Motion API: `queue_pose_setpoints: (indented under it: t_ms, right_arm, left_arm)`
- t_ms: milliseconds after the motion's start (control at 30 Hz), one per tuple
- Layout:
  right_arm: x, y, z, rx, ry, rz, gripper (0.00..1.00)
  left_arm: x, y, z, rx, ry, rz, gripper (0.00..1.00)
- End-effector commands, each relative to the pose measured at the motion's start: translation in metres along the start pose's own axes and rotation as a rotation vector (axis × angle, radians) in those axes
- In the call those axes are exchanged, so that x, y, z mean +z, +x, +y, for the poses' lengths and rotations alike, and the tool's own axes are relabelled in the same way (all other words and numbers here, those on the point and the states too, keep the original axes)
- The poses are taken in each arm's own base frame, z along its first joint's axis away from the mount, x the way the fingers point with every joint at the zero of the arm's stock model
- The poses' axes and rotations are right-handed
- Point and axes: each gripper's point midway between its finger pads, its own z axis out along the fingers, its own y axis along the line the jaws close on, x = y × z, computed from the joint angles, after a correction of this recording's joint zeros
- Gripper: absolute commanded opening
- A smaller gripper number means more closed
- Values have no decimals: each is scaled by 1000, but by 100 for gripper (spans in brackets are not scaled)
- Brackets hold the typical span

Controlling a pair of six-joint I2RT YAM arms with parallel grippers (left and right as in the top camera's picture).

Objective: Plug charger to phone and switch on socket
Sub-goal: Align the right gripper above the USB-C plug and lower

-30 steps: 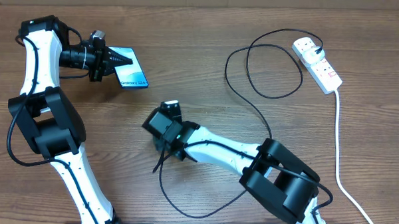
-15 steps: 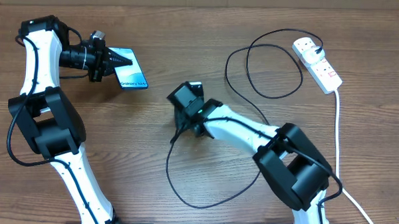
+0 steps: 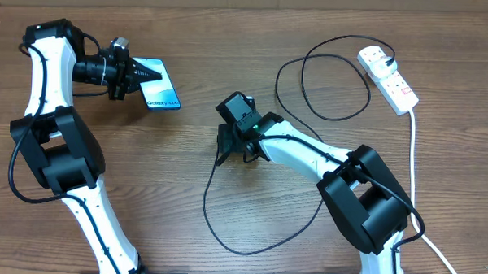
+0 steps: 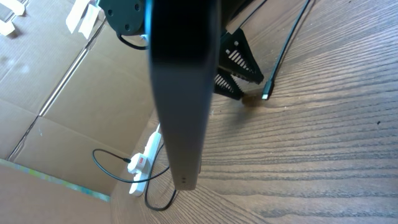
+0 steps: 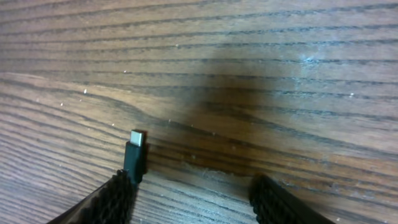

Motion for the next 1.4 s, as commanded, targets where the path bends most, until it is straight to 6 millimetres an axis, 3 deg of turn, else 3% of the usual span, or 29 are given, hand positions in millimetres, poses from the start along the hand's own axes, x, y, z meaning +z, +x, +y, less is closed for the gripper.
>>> queue_pose_setpoints:
  t_ms: [0, 67, 400, 533, 700, 833, 900, 967, 1000, 1100, 1200, 1267, 1367]
  right_arm:
    - [11, 24, 2, 2, -31, 95, 51]
    - [11, 26, 4, 3, -47, 109, 37]
    - [1, 56, 32, -63, -228, 271, 14]
    - [-14, 68, 37, -67, -274, 374, 13]
    - [-34, 71, 28, -109, -240, 452, 13]
    - [-41, 66, 23, -141, -199, 453, 30]
    - [-40, 59, 25, -149, -199, 421, 32]
    - [-34, 45, 25, -156, -180, 356, 37]
    - [-31, 37, 24, -159, -159, 316, 45]
    - [-23, 10, 15, -119, -74, 187, 49]
    - [-20, -11, 15, -75, -48, 90, 59]
    - [-19, -16, 12, -31, -22, 61, 69]
    - [-17, -16, 12, 8, 3, 37, 74]
  left_arm:
    - [-1, 2, -7, 31, 27, 0, 4]
    - [-1, 2, -7, 34, 28, 1, 4]
    - [-1, 2, -7, 38, 28, 1, 4]
    - [-1, 2, -7, 38, 27, 1, 4]
    - [-1, 2, -7, 41, 28, 1, 4]
    - [-1, 2, -8, 42, 28, 1, 4]
    - [-1, 2, -8, 41, 29, 1, 4]
    - [-1, 2, -8, 42, 31, 1, 4]
    - [-1, 2, -8, 42, 31, 1, 4]
    - [-1, 2, -8, 41, 32, 0, 4]
    - [-2, 1, -7, 40, 32, -2, 4]
    - [-2, 1, -7, 40, 32, -2, 4]
    - [-2, 1, -7, 40, 32, -2, 4]
